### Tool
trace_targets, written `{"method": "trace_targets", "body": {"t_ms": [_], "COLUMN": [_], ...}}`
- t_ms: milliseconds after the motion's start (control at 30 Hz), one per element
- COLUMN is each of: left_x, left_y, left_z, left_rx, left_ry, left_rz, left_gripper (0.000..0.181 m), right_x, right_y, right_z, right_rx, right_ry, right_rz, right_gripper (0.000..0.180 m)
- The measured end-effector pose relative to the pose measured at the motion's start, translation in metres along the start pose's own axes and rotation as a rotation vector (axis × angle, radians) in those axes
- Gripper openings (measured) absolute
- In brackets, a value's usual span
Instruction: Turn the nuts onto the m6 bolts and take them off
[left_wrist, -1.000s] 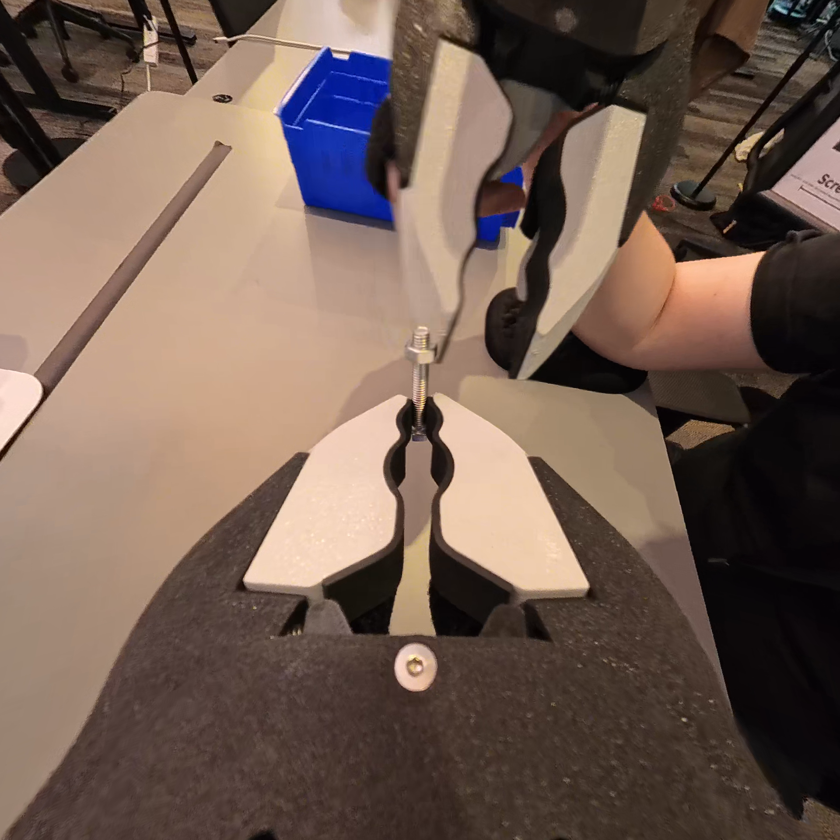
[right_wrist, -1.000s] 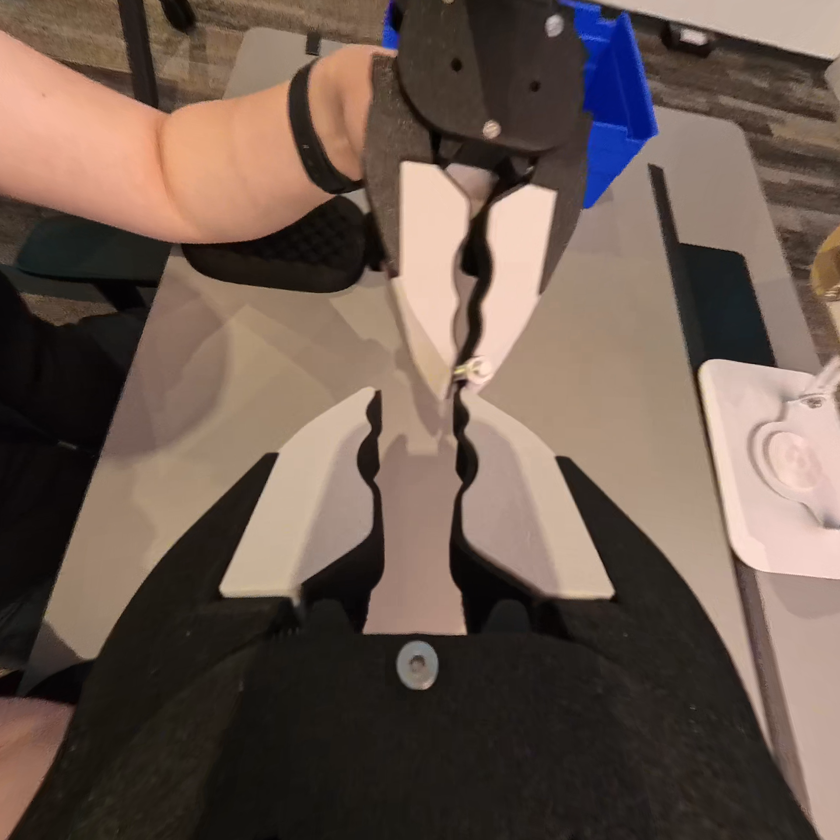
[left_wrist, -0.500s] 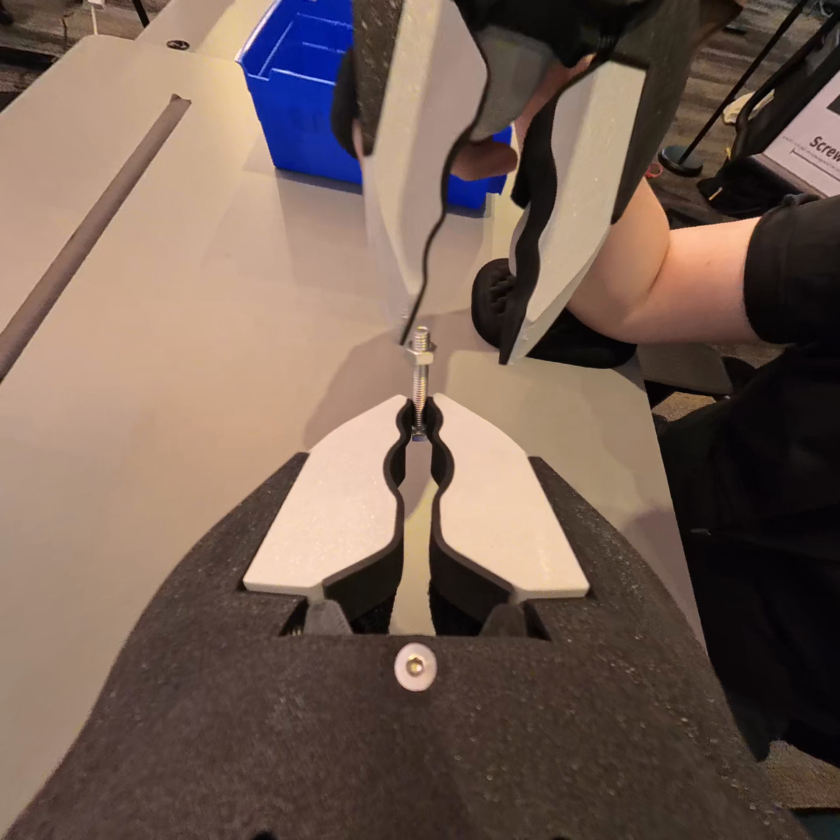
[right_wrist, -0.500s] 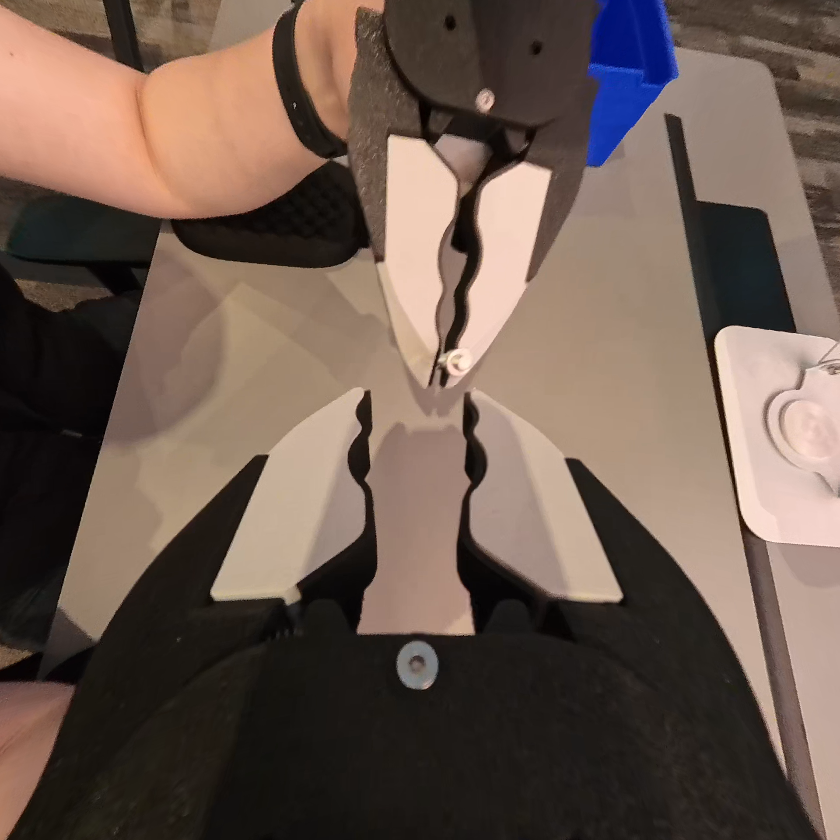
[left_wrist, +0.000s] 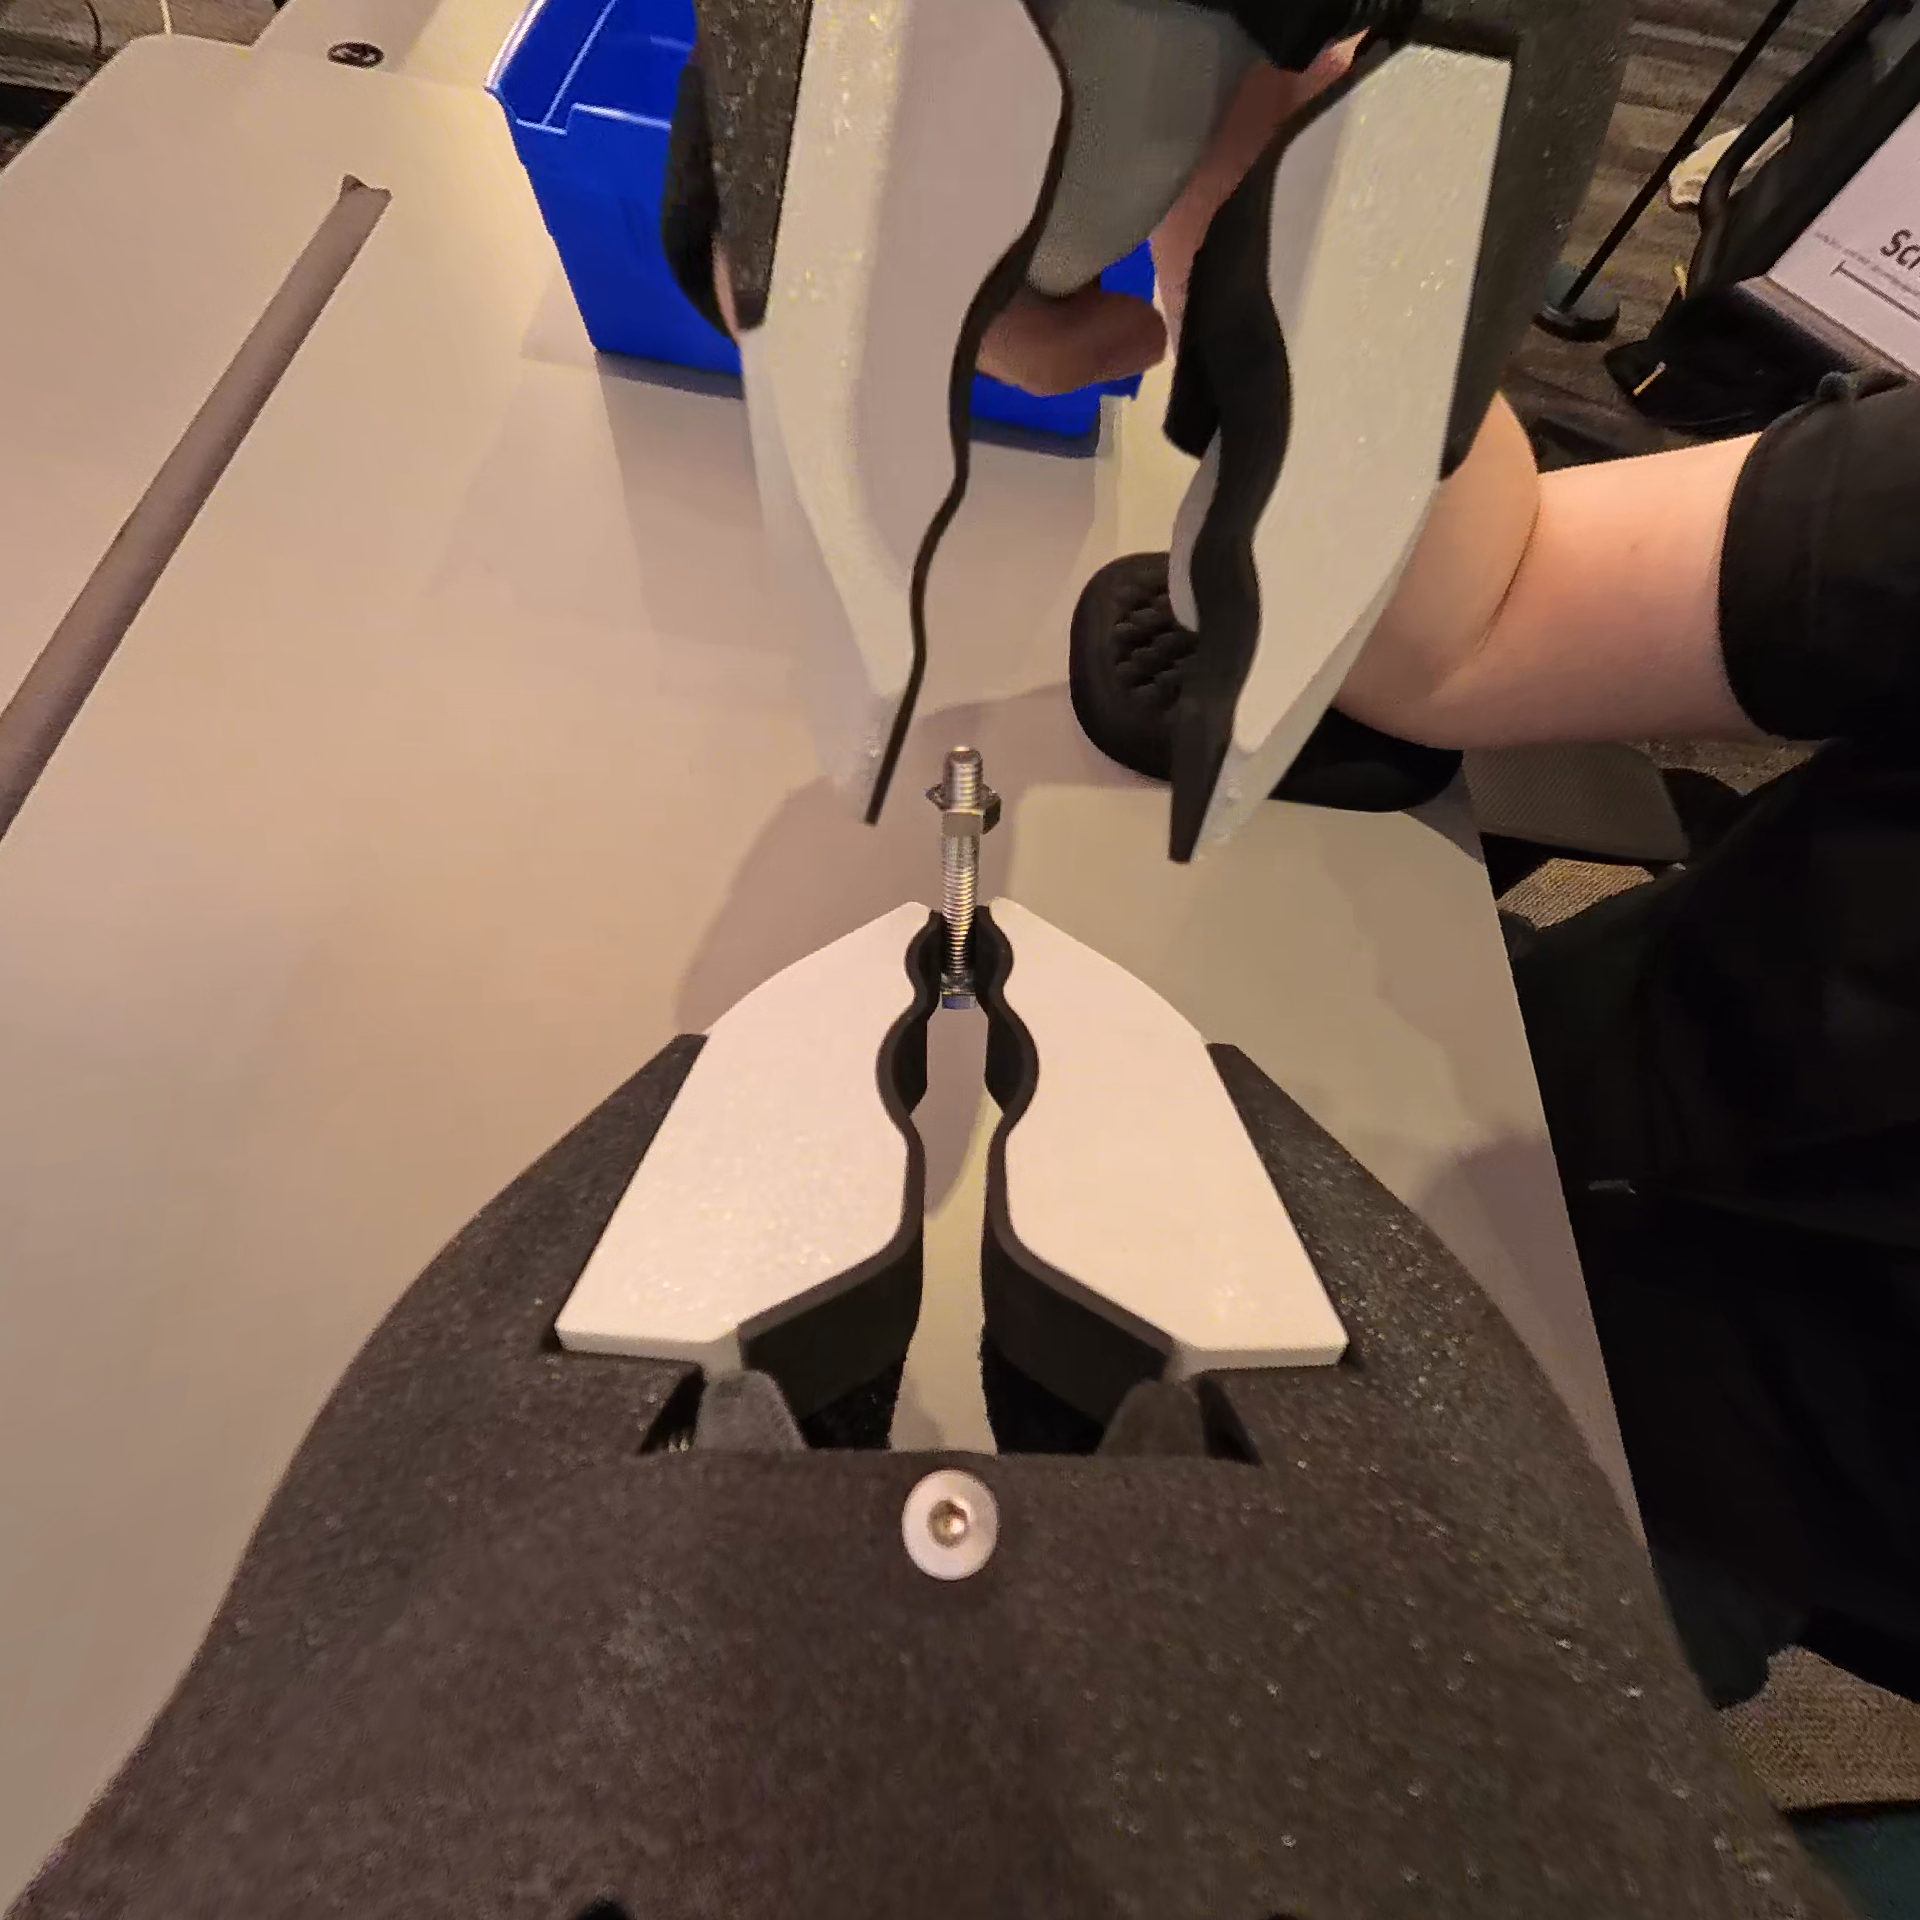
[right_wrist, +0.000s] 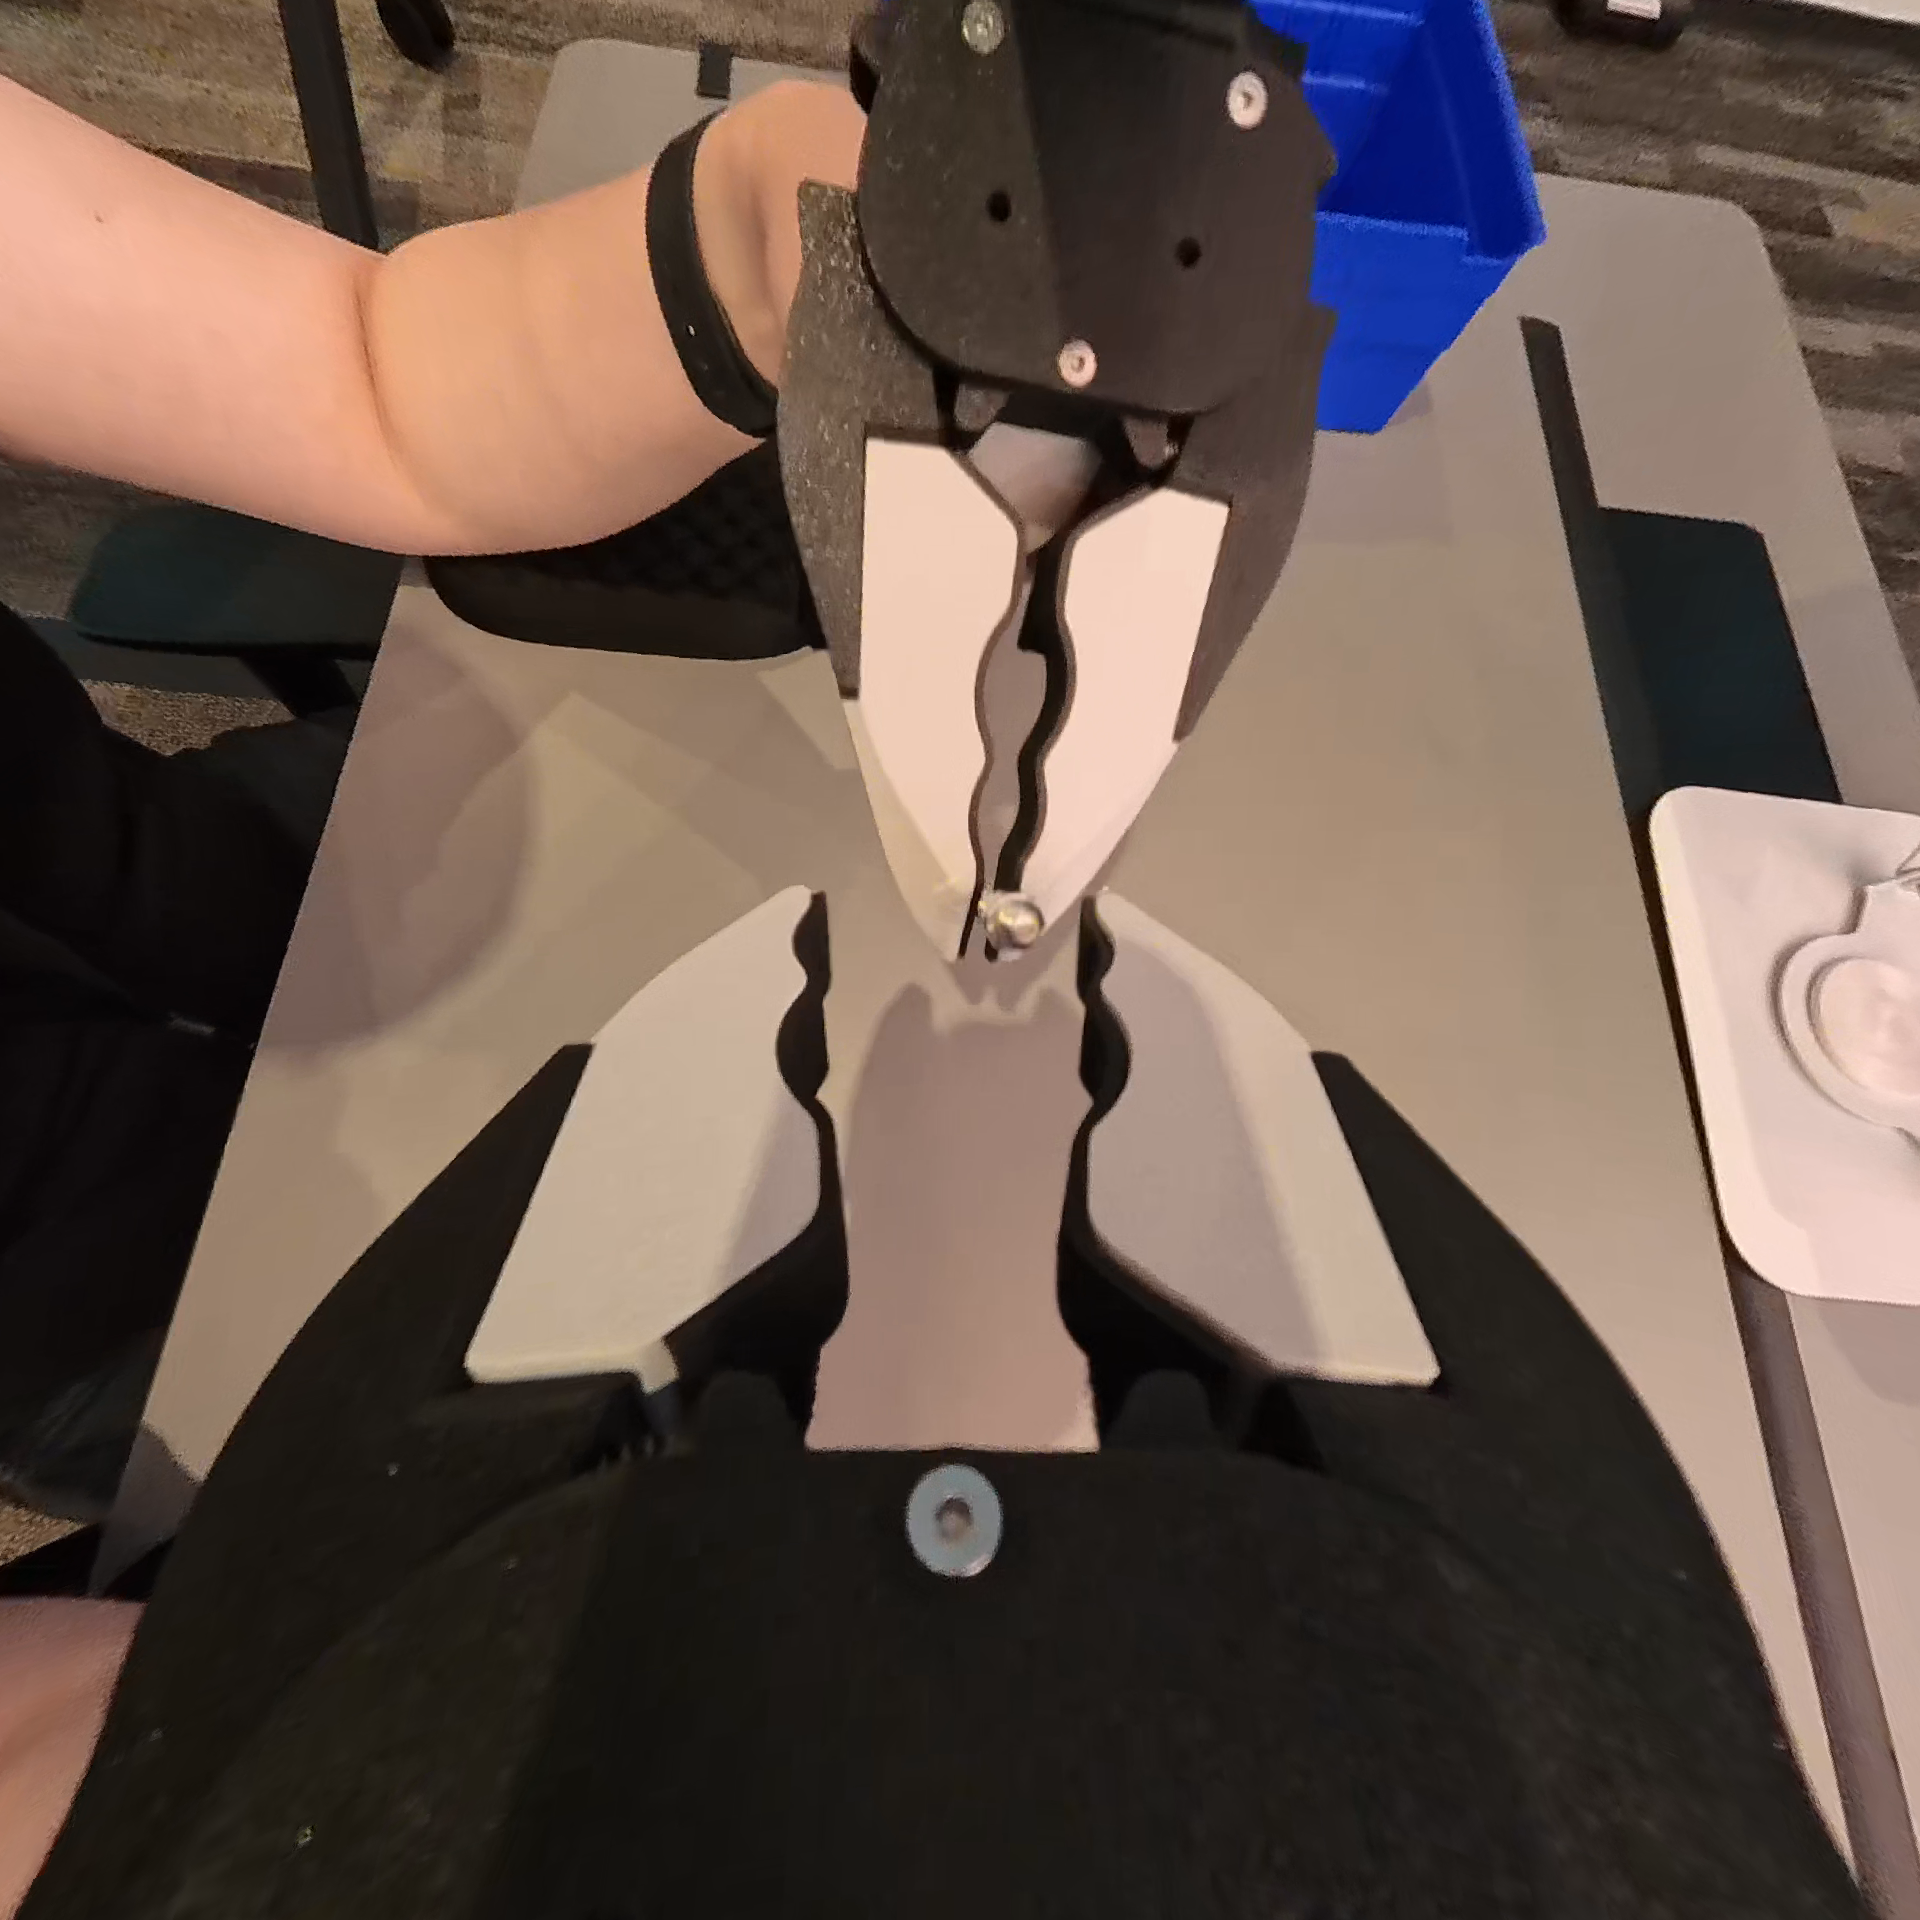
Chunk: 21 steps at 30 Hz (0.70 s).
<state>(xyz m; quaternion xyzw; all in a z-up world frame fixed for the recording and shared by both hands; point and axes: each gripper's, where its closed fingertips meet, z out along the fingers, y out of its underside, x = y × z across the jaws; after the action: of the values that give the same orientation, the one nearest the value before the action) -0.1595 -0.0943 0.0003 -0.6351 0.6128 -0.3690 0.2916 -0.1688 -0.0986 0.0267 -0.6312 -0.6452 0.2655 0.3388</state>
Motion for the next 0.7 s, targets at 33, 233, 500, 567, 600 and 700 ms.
{"method": "trace_targets", "body": {"t_ms": [33, 233, 500, 567, 600, 700], "left_x": [0.0, -0.003, -0.003, -0.005, -0.005, -0.004], "left_y": [0.001, 0.0, 0.0, -0.001, -0.002, -0.001], "left_z": [0.001, -0.002, -0.001, -0.002, -0.002, -0.002], "left_rx": [-0.006, 0.002, 0.005, 0.014, 0.021, 0.016], "left_ry": [-0.002, -0.007, -0.005, -0.017, -0.01, -0.01], "left_rz": [0.003, -0.01, -0.008, -0.014, -0.019, -0.015], "left_gripper": [0.005, 0.005, 0.005, 0.005, 0.005, 0.005], "right_x": [-0.002, -0.008, -0.004, -0.009, -0.007, 0.003], "right_y": [-0.001, 0.017, 0.005, 0.016, 0.017, 0.005], "right_z": [0.002, -0.005, -0.001, -0.004, -0.006, -0.007], "right_rx": [0.0, -0.069, -0.029, -0.073, -0.076, -0.019], "right_ry": [-0.009, -0.059, -0.025, -0.063, -0.052, 0.02], "right_rz": [-0.004, 0.047, 0.02, 0.042, 0.043, 0.035], "right_gripper": [0.045, 0.033, 0.043, 0.03, 0.03, 0.04]}}
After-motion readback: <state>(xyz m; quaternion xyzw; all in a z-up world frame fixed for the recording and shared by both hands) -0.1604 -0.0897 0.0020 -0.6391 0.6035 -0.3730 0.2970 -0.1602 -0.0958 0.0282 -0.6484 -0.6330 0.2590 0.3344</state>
